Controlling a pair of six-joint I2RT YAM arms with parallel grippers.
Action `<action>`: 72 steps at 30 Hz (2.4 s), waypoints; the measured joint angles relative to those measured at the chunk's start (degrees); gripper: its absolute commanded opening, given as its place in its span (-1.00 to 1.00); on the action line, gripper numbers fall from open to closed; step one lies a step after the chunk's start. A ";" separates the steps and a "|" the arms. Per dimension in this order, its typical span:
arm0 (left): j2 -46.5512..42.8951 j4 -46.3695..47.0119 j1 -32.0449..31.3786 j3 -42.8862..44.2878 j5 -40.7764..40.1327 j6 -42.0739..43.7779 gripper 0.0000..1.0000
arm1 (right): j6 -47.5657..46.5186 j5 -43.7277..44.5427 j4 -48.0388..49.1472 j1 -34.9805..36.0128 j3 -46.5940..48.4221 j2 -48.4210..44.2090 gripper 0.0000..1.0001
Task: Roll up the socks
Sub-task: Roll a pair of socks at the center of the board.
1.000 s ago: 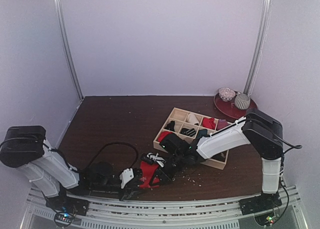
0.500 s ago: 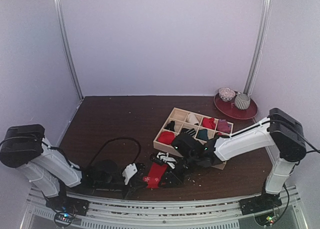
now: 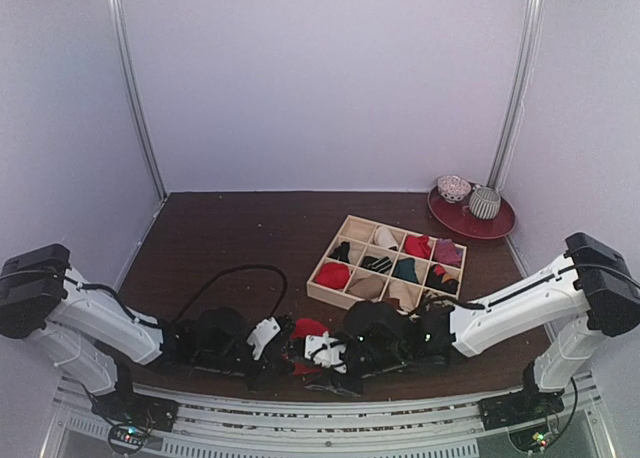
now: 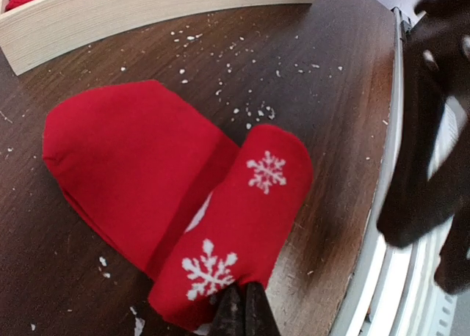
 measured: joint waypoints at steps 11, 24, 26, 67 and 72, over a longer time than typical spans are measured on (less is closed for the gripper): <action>1.68 -0.28 0.20 0.76 2.14 0.02 -1.00 | -8.63 14.01 7.39 2.97 -1.99 6.05 -0.10; 1.68 0.11 0.33 0.61 2.49 0.20 -1.00 | -10.91 17.03 9.88 1.16 -1.57 10.23 -0.24; 1.57 0.57 0.37 0.46 2.51 0.44 -0.95 | -9.94 16.46 10.36 0.68 -1.51 11.21 -0.42; 10.99 23.74 0.48 -5.60 3.48 18.69 -1.00 | 3.80 -26.51 -9.11 -13.73 10.58 15.78 -0.32; 11.02 23.50 0.81 -5.33 3.54 11.91 -1.00 | 5.73 -21.38 -5.66 -13.46 4.35 10.45 0.10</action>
